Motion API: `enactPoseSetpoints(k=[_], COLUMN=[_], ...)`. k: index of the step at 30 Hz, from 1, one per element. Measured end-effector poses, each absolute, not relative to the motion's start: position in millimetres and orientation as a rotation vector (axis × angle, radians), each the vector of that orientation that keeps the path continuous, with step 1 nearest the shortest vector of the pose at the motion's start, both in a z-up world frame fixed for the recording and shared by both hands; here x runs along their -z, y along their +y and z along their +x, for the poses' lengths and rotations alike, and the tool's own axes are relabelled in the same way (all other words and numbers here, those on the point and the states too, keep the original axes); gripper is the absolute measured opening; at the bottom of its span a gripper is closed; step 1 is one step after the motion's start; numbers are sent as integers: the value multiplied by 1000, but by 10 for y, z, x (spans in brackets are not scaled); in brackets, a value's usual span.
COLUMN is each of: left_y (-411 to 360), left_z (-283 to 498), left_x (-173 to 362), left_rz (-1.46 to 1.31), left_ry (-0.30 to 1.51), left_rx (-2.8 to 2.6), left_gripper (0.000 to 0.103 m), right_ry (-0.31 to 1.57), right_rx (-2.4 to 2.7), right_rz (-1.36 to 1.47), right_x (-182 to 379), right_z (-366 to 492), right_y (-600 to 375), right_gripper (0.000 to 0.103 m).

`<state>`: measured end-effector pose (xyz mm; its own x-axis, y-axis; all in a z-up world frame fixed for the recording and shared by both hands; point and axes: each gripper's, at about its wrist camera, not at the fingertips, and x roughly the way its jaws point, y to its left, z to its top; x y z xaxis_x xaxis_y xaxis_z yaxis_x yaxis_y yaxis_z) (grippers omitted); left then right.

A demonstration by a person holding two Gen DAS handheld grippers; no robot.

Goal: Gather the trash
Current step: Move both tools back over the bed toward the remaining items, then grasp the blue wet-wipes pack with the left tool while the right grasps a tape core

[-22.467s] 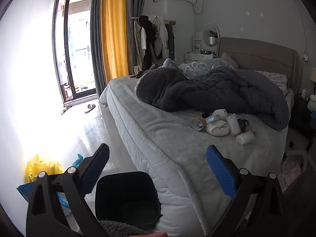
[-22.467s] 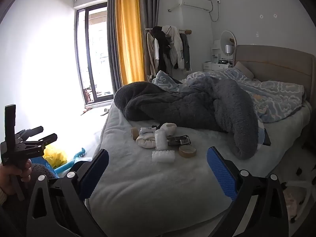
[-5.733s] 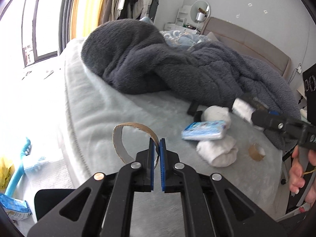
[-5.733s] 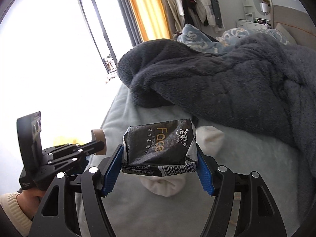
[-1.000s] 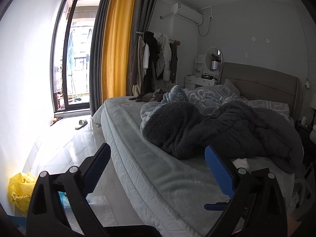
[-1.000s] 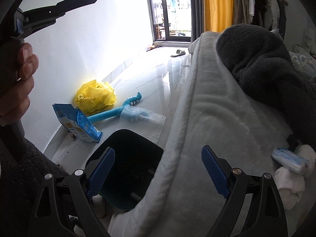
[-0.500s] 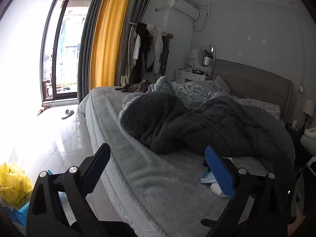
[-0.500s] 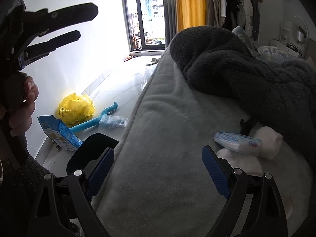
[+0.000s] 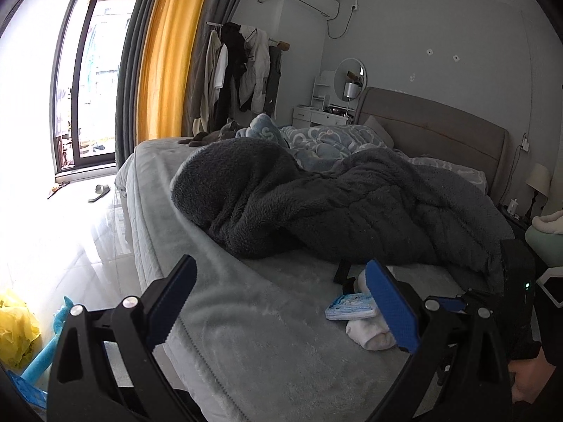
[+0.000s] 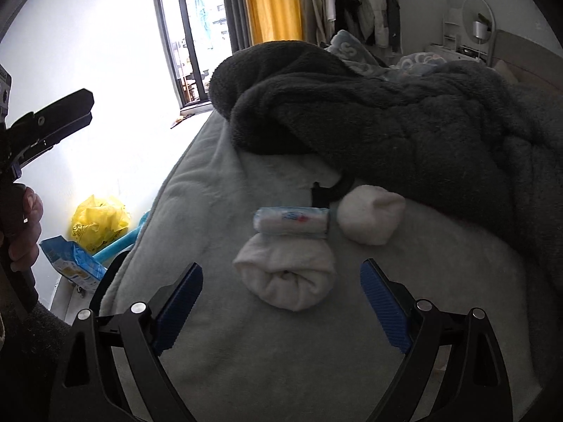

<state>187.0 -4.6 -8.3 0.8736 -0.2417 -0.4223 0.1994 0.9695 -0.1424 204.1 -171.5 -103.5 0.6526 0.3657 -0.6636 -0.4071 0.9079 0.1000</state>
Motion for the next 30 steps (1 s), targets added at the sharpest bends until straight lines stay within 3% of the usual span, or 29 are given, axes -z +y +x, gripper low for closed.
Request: enactPoseSetpoints(k=[27,30], left_y=[-897,-916], left_z=[2507,2553], left_x=[831,916], left_rz=[-211,-233], left_ry=[729,756], left_rx=[501,500], left_gripper=[98,98], right_ry=[808,813], right_rx=[-323,-325], right_rz=[39,36], right_x=[1479,1497], right_z=[2103,2093], right_y=[-2708,-2722], right_gripper=[92,86])
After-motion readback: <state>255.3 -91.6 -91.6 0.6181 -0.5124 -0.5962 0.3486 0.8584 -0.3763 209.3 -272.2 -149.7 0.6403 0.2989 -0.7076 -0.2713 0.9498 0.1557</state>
